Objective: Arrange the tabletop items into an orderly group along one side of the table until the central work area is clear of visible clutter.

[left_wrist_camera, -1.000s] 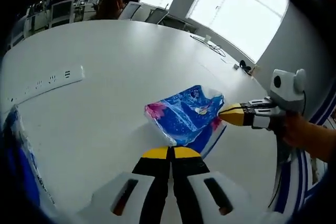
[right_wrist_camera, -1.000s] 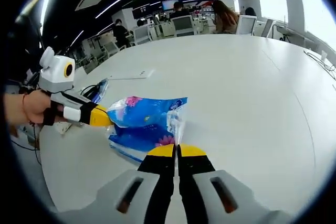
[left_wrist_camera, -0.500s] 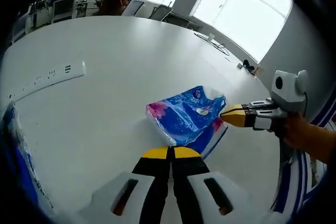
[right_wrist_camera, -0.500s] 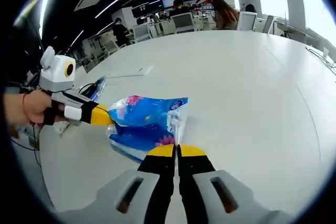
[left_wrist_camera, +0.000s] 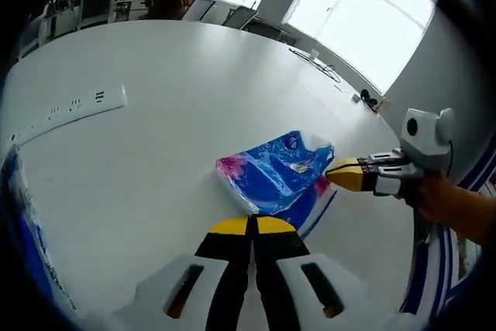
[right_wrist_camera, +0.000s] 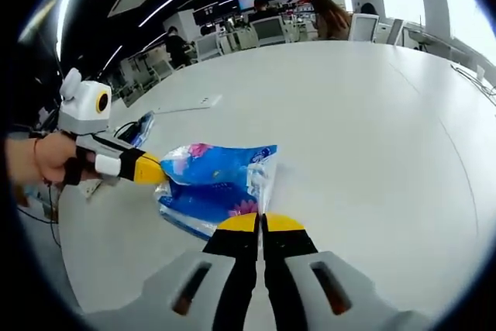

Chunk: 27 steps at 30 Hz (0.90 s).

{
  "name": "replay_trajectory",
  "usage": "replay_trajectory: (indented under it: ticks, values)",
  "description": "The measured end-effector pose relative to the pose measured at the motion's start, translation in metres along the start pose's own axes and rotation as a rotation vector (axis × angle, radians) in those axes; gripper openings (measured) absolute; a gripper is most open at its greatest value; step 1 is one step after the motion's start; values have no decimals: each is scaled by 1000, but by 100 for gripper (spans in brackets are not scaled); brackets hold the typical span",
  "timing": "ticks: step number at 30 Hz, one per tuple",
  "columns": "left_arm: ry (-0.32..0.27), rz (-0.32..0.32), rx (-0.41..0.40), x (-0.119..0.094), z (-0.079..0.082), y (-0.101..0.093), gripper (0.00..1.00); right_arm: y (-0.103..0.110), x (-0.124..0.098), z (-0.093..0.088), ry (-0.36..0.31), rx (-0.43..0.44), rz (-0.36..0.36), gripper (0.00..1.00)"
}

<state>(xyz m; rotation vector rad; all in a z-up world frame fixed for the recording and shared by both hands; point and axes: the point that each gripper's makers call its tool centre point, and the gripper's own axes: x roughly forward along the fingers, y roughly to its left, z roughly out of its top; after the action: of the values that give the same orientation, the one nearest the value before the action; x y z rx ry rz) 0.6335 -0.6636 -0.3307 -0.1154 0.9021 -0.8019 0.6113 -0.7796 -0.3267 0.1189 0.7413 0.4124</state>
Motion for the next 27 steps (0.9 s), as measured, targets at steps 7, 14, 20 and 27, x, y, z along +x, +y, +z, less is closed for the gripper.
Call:
replay_trajectory:
  ticks: [7,14,20,27]
  values:
    - [-8,-1,-11,0,3,1,0,-4,3,3,-6,12,3,0]
    - [-10,1,-8,2,3,1,0,-7,5,1,-4,16,0,0]
    - [-17,5,-16,3,4,2,0,-10,6,1,-7,16,-1,0]
    - [-30,3,-16,2,6,2,3,-12,6,0,-4,18,-11,2]
